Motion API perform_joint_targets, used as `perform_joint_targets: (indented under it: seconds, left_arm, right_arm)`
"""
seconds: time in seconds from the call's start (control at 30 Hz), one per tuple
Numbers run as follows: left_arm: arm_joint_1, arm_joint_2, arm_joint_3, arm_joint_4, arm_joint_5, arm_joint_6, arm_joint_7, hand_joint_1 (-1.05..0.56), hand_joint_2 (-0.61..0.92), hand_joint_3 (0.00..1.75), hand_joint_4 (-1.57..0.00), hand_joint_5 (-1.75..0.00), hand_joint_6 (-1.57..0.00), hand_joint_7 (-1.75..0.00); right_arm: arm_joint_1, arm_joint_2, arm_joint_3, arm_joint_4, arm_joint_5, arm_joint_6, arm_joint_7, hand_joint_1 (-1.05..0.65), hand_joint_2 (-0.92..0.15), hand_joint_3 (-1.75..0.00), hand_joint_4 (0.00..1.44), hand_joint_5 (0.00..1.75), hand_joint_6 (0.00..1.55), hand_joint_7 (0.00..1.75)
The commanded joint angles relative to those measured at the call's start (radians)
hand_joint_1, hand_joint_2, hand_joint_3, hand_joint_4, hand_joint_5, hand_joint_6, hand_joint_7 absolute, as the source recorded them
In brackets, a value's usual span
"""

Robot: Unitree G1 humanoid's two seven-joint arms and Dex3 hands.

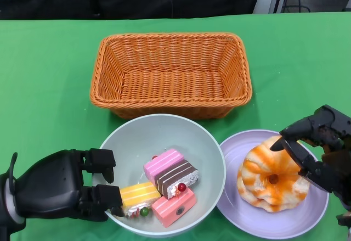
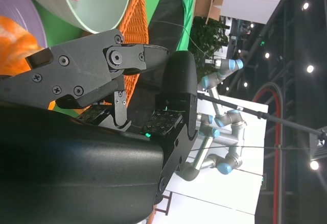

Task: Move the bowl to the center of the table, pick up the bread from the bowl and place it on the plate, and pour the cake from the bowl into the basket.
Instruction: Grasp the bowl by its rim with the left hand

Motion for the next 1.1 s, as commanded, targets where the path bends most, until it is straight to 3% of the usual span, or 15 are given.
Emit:
perform_joint_targets:
  seconds: [0.03,0.33,0.6,0.87,1.1]
  left_arm:
    - [-0.001,0.021,-0.008,-0.007,-0.003,0.001,-0.023,-0.35,0.92,0.03,-0.61,-1.08,-0.86,-0.63]
    - [0.01,0.002,-0.001,-0.011,-0.034,-0.015,-0.114,-0.39,0.92,0.06,-0.63,-1.03,-0.88,-0.56]
    - [0.026,-0.005,0.024,-0.044,-0.103,-0.028,-0.331,-0.41,0.92,0.04,-0.68,-1.08,-0.95,-0.39]
    - [0.042,-0.018,0.036,-0.058,-0.117,-0.02,-0.333,-0.4,0.92,0.06,-0.62,-1.37,-1.03,-0.3]
    - [0.041,-0.02,0.038,-0.06,-0.115,-0.01,-0.312,-0.39,0.92,0.12,-0.59,-1.42,-1.01,-0.32]
  right_arm:
    - [0.013,0.002,-0.012,-0.018,0.001,0.001,-0.011,-0.13,-0.82,-0.36,0.71,1.21,0.7,1.07]
    - [0.019,-0.001,-0.011,-0.03,0.001,0.001,-0.014,-0.11,-0.83,-0.37,0.71,1.24,0.71,1.07]
    - [0.018,0.008,-0.017,-0.033,0.004,-0.012,-0.023,-0.12,-0.81,-0.39,0.72,1.25,0.71,1.06]
    - [0.015,0.007,-0.016,-0.025,0.014,-0.016,-0.016,-0.11,-0.79,-0.42,0.72,1.25,0.7,1.07]
    - [0.016,0.007,-0.015,-0.026,0.024,-0.007,-0.008,-0.12,-0.77,-0.46,0.73,1.25,0.71,1.06]
